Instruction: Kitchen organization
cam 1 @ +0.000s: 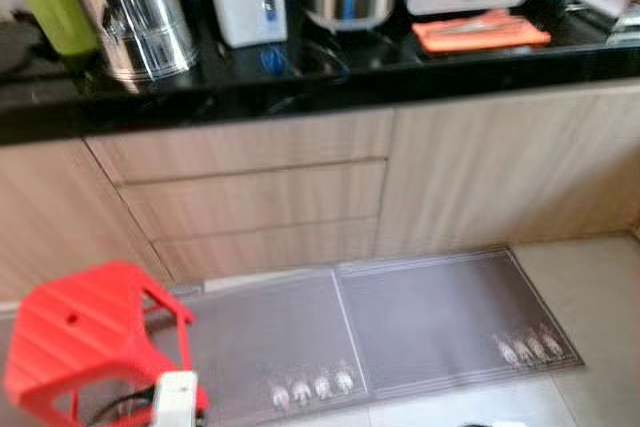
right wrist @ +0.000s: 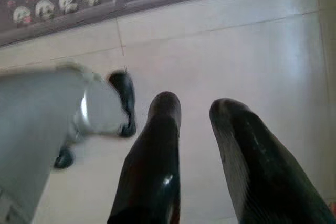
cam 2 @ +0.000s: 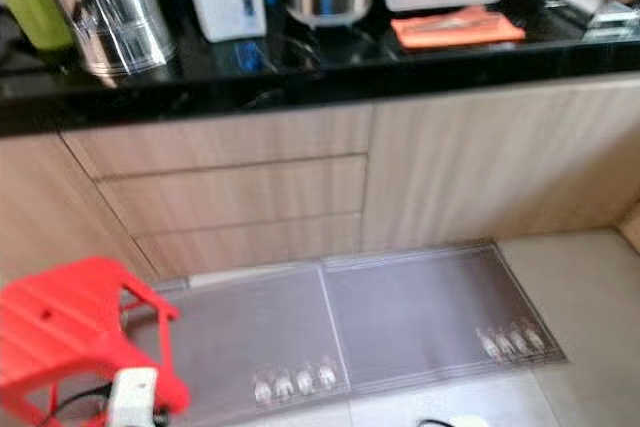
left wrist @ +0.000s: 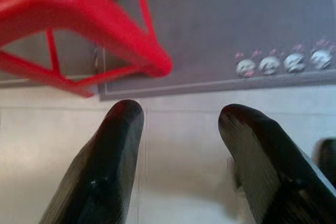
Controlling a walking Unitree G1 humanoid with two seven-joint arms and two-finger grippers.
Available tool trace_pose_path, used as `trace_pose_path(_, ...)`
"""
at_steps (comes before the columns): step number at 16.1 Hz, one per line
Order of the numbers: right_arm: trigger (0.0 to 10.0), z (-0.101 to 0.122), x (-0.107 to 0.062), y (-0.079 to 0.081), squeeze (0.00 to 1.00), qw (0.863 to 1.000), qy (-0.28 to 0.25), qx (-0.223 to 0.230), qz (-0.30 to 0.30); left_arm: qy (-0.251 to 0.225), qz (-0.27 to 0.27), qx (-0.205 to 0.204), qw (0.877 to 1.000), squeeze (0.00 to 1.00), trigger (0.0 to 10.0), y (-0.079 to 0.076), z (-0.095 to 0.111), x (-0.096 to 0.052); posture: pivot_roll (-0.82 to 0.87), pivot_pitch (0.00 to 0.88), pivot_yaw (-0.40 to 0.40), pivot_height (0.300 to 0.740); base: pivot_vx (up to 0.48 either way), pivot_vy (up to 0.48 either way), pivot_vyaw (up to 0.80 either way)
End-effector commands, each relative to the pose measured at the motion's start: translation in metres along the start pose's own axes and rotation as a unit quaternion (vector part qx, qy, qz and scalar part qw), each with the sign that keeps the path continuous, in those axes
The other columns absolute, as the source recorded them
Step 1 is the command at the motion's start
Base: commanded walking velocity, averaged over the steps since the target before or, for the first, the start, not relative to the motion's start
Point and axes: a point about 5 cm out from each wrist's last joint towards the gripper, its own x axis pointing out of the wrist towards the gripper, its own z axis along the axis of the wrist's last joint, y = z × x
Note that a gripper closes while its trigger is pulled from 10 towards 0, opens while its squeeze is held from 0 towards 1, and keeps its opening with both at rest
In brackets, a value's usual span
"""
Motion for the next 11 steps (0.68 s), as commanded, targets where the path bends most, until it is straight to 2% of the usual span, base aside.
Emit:
trace_pose_path(1, 10.0, 0.0043, 0.0014, 0.0055, 0.0, 1.0, -0.006, 0.004, 0.005, 0.012, 0.015, 0.005, 1.0, 0.0, 10.0, 0.0107, -0.0047, -0.0004, -0.18, 0.0, 0.032, 0.74, 0.0, 0.0, 0.0)
trace_pose_path(11, 10.0, 0.0057, 0.0013, 0.0032, 0.0, 1.0, -0.008, -0.015, -0.005, 0.023, 0.008, 0.011, 1.0, 0.0, 10.0, 0.0094, -0.0096, -0.0016, -0.19, 0.0, 0.039, 0.74, 0.0, 0.0, 0.0)
